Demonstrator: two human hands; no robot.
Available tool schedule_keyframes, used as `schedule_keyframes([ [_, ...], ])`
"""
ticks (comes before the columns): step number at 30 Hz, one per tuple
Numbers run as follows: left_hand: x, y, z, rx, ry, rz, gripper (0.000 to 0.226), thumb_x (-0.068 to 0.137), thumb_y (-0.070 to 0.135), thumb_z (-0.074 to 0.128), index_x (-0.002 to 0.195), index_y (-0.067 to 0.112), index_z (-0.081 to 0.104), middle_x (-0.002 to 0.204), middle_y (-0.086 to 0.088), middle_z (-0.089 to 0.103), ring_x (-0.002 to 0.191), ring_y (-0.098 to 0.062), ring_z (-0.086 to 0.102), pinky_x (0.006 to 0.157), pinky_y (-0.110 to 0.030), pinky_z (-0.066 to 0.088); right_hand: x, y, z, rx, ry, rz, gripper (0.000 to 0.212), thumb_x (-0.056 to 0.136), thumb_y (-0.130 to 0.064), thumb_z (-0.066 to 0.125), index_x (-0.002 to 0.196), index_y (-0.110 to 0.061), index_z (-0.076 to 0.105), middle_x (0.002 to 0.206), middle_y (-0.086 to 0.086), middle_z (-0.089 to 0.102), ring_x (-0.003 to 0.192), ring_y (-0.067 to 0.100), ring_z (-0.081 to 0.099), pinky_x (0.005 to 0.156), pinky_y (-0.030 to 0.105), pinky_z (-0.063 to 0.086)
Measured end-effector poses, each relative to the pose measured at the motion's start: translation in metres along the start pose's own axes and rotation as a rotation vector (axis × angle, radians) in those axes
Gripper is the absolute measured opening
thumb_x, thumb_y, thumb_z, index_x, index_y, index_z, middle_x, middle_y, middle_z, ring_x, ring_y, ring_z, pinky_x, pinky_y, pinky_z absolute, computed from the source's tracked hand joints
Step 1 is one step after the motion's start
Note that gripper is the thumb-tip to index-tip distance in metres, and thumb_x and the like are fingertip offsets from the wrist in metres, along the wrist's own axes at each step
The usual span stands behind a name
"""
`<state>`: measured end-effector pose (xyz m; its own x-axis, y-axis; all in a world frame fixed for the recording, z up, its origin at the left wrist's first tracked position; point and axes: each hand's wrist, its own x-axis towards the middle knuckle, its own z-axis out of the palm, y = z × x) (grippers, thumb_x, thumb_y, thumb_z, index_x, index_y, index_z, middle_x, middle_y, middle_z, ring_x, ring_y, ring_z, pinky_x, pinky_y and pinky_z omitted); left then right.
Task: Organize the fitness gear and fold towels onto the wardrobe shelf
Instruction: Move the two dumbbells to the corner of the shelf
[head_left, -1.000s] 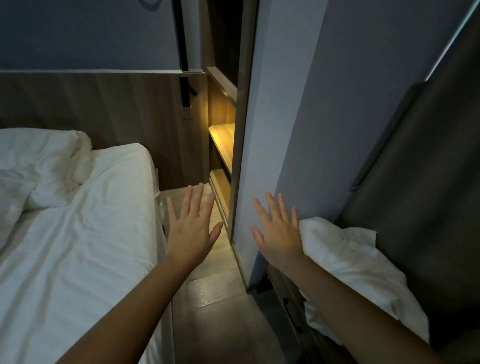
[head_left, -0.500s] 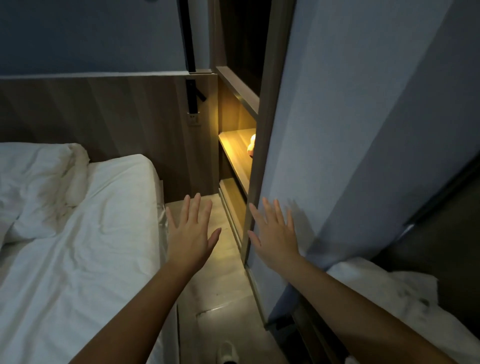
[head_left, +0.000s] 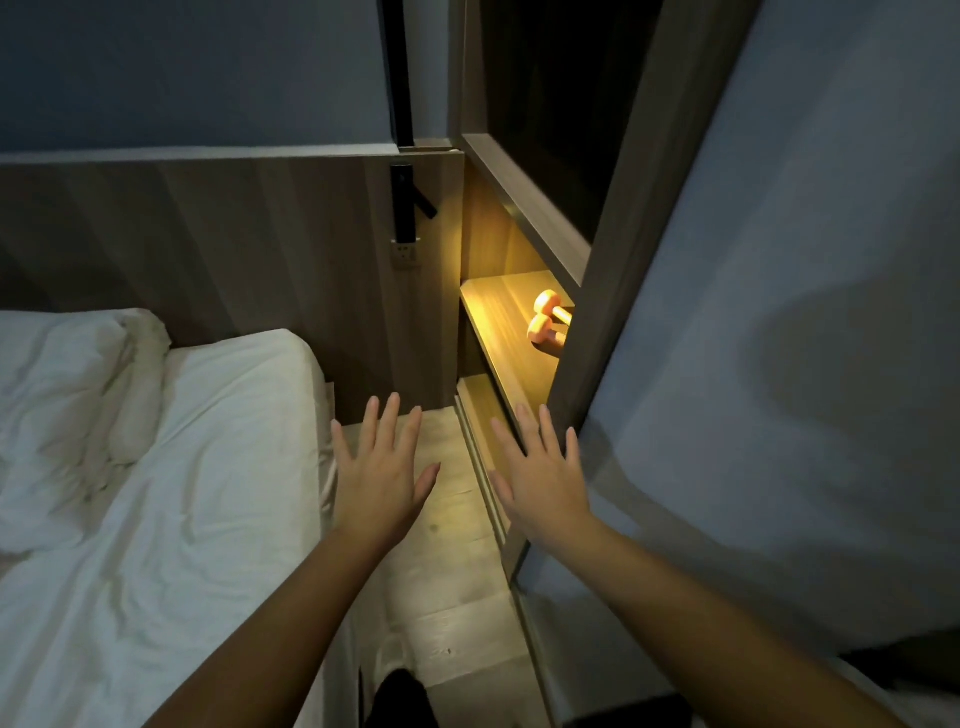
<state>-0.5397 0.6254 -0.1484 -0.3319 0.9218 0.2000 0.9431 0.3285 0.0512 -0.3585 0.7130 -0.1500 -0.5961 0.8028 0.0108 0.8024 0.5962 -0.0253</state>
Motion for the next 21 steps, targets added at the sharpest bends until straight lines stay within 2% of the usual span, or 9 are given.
schedule_keyframes([
  [3, 0.044, -0.014, 0.018, -0.018, -0.012, 0.042, 0.070, 0.090, 0.062, 0.032, 0.145, 0.020, 0.043, 0.155, -0.010, 0.034, 0.145, -0.033, 0.025, 0.112, -0.065, 0.020, 0.043, -0.002, 0.006, 0.004, 0.001, 0.024, 0.067, 0.098, -0.056, 0.030, 0.155, -0.032, 0.002, 0.163, 0.004, -0.007, 0.149, 0.030, -0.010, 0.119, 0.056, 0.003],
  [6, 0.093, -0.033, 0.035, -0.022, -0.045, 0.097, 0.069, 0.091, 0.061, 0.032, 0.145, 0.020, 0.043, 0.155, -0.010, 0.034, 0.145, -0.033, 0.026, 0.111, -0.065, 0.023, 0.092, -0.005, 0.012, 0.004, -0.003, 0.066, 0.068, 0.098, -0.057, 0.031, 0.154, -0.033, 0.002, 0.163, 0.004, -0.005, 0.149, 0.030, -0.009, 0.117, 0.056, 0.002],
  [11, 0.173, -0.069, 0.055, 0.008, -0.100, 0.251, 0.066, 0.093, 0.059, 0.042, 0.147, 0.021, 0.040, 0.156, -0.009, 0.031, 0.146, -0.030, 0.022, 0.113, -0.062, 0.017, 0.166, -0.013, 0.022, -0.022, -0.069, 0.191, 0.068, 0.098, -0.059, 0.027, 0.154, -0.033, 0.000, 0.163, 0.005, -0.007, 0.149, 0.031, -0.009, 0.118, 0.056, 0.005],
  [15, 0.237, -0.098, 0.068, 0.015, -0.136, 0.344, 0.067, 0.094, 0.059, 0.039, 0.149, 0.022, 0.036, 0.158, -0.009, 0.028, 0.148, -0.030, 0.018, 0.114, -0.061, 0.015, 0.216, -0.023, 0.027, -0.025, -0.108, 0.270, 0.068, 0.098, -0.059, 0.026, 0.154, -0.033, -0.002, 0.163, 0.005, -0.007, 0.149, 0.031, -0.008, 0.118, 0.056, 0.005],
  [19, 0.280, -0.109, 0.083, 0.015, -0.210, 0.431, 0.069, 0.096, 0.060, 0.031, 0.154, 0.024, 0.022, 0.162, -0.006, 0.013, 0.150, -0.027, 0.004, 0.116, -0.059, 0.006, 0.245, -0.025, 0.037, -0.003, -0.168, 0.333, 0.067, 0.099, -0.057, 0.026, 0.154, -0.033, -0.004, 0.163, 0.005, -0.011, 0.148, 0.031, -0.013, 0.119, 0.056, 0.005],
  [21, 0.294, -0.111, 0.089, -0.009, -0.215, 0.470, 0.068, 0.097, 0.058, 0.033, 0.154, 0.024, 0.022, 0.162, -0.006, 0.012, 0.150, -0.027, 0.003, 0.117, -0.059, 0.006, 0.257, -0.024, 0.043, 0.003, -0.189, 0.349, 0.067, 0.099, -0.056, 0.025, 0.154, -0.033, -0.005, 0.163, 0.005, -0.012, 0.148, 0.031, -0.014, 0.119, 0.056, 0.006],
])
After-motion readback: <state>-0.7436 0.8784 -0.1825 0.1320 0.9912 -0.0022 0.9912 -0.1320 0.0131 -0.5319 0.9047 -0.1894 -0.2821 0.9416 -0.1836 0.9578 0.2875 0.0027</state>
